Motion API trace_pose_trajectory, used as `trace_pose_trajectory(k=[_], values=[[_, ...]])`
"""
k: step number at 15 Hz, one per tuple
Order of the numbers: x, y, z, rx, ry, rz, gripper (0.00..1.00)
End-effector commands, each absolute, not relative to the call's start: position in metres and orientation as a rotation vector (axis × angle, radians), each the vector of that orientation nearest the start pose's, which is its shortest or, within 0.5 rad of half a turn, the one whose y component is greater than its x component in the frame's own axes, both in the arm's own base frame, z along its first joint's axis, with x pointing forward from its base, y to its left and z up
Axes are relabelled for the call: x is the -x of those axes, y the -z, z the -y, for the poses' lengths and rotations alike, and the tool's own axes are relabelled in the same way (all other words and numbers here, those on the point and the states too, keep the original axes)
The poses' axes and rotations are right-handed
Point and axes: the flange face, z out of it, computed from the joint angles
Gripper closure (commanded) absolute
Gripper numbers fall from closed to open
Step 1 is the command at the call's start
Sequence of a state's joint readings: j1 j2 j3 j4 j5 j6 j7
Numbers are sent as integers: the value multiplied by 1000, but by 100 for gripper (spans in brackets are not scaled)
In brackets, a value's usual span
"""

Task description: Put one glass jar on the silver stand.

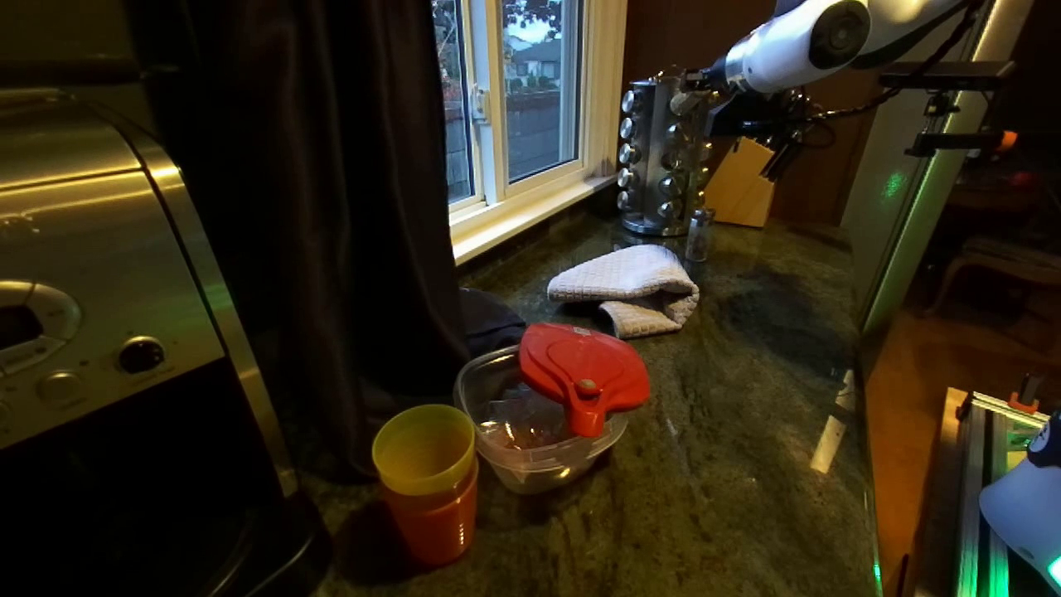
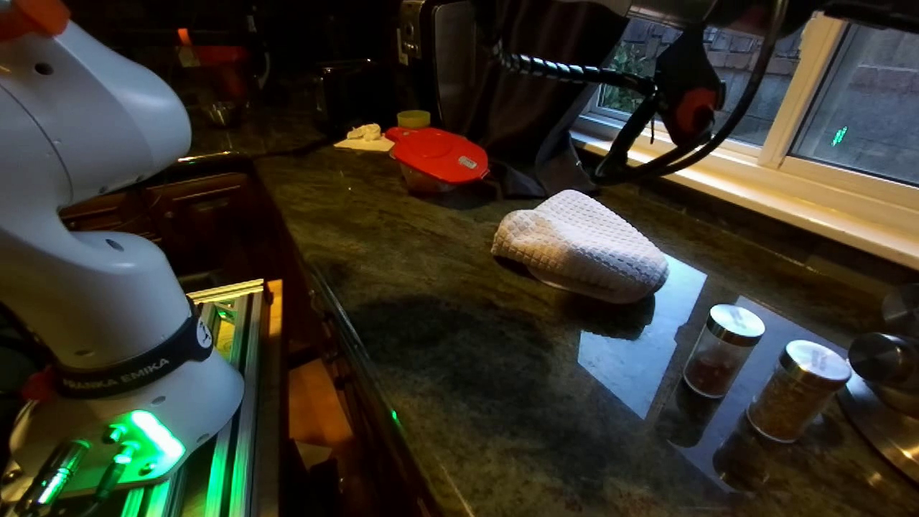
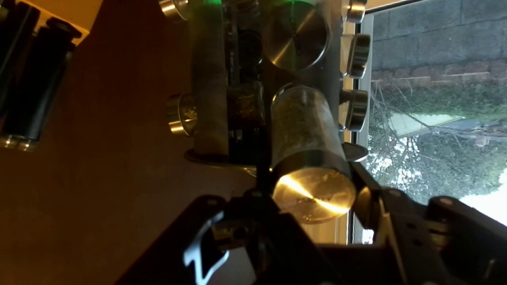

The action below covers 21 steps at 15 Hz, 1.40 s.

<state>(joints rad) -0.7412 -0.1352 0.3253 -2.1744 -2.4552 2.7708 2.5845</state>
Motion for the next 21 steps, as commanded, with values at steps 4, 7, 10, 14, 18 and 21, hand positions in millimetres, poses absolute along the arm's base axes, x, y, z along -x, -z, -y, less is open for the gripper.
trace_pose_trajectory(k=[4,7,10,14,18,21], values=[[-500,-465,178,2567,2340,-870,76],[-507,-467,164,2540,2374,-833,76],[-512,-468,149,2512,2418,-794,76],[-512,-468,140,2496,2448,-768,76],[-508,-461,151,2526,2435,-790,76],[-505,-457,158,2526,2423,-823,76]])
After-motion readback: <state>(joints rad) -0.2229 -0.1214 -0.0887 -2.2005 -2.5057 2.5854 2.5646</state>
